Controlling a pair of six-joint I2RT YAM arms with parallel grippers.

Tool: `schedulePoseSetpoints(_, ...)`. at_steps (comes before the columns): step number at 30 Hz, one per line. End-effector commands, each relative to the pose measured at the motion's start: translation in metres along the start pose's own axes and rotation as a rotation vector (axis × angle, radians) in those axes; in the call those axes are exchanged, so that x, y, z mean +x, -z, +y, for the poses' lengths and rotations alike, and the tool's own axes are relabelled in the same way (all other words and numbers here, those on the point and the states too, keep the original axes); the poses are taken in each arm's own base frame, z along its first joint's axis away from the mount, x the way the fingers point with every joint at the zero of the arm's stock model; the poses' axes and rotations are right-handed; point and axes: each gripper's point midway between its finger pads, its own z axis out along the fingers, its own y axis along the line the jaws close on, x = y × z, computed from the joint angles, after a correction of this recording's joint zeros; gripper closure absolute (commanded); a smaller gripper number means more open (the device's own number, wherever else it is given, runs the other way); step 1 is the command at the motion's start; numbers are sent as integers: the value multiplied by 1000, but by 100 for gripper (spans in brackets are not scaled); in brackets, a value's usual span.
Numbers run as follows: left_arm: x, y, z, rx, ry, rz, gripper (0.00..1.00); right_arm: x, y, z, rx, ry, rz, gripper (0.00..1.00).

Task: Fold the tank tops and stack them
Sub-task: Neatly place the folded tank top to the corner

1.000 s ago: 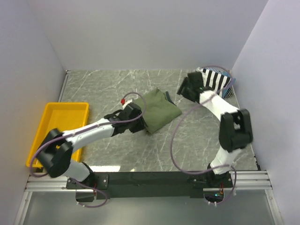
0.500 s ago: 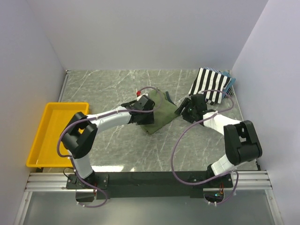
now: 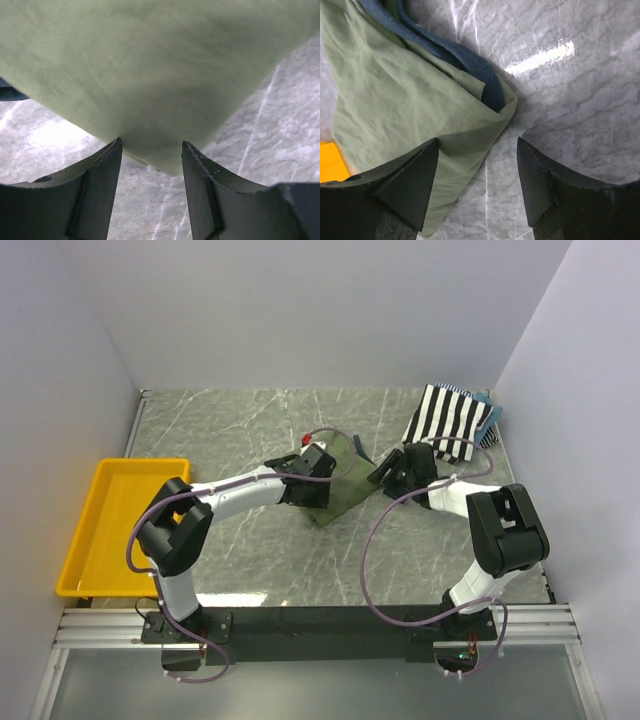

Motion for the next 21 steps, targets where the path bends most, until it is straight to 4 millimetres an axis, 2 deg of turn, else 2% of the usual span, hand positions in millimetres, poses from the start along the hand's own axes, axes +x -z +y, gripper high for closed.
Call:
schedulePoseSetpoints(1,-15,3,-17,33,-40,-33,43,5,8,17,-69,-30,-38,29)
schedulePoseSetpoints(2,-14,2,-18,39,-40,-26,43,17,10,11,-62,-61,-24,29)
schedulePoseSetpoints(5,-10,-5,-17,22,-32,-16,43,40,17,18,-82,-96,-32,29)
schedulePoseSetpoints(10,-6,-11,-14,4,-11,-11,45,70,16,19,-85,-149,-29,28)
schedulePoseSetpoints(12,-4,-11,-16,17,3,-6,45,78,9,14,-55,-170,-36,28)
schedulePoseSetpoints(19,5,-10,-21,61,22,20,45,89,-15,3,-21,-245,-16,29)
schedulePoseSetpoints(21,4,-8,-23,71,27,21,45,92,-21,0,-7,-254,-9,34)
